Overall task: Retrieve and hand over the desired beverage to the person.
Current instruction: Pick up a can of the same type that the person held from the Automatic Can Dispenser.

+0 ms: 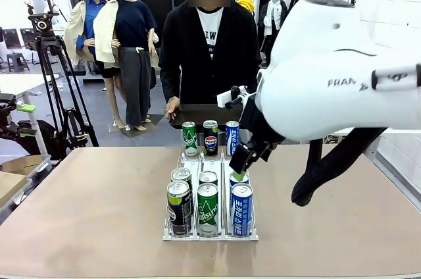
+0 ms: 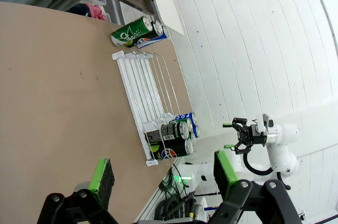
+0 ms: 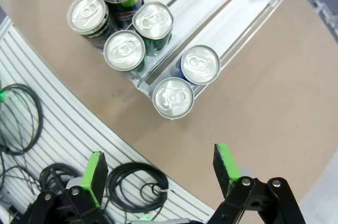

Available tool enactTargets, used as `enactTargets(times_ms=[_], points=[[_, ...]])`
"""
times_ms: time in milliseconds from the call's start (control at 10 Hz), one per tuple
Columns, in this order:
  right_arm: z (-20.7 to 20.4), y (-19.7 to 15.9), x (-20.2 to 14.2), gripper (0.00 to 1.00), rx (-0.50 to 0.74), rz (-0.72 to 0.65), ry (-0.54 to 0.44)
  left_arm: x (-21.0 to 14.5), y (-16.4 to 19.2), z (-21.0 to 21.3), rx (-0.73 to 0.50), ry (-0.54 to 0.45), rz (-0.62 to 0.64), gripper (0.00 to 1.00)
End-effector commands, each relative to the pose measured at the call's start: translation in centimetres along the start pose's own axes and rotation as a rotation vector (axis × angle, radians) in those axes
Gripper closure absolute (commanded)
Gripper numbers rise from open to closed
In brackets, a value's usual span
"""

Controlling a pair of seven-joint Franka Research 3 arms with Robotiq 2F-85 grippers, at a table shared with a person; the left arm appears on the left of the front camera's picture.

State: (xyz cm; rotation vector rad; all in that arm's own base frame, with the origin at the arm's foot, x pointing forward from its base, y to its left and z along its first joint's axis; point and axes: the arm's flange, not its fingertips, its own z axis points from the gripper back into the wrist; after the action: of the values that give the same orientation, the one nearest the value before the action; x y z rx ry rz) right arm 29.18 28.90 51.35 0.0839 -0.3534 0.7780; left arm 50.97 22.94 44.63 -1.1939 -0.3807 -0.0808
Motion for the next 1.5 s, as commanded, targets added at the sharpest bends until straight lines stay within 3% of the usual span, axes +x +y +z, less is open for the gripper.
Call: enactTargets(times_ms=[0,500,1000,1400], points=[[-1.5,1.0,0.8,0.00,-0.063,-0.060,0.010,0.0,-0.1,0.1,0.009,-0.009,0.011,0.00],[-3.4,1.8,2.3,0.00,-0.163,-0.177,0.054,0.0,-0.1,0.1,0.009,-0.009,0.011,0.00],[-6.2,1.1,3.7,0.00,-0.168,-0.374,0.161,0.0,-0.1,0.1,0.009,-0.009,0.011,0.00],[-7.9,0.2,3.5,0.00,-0.162,-0.444,0.225,0.0,-0.1,0.1,0.009,-0.009,0.011,0.00]])
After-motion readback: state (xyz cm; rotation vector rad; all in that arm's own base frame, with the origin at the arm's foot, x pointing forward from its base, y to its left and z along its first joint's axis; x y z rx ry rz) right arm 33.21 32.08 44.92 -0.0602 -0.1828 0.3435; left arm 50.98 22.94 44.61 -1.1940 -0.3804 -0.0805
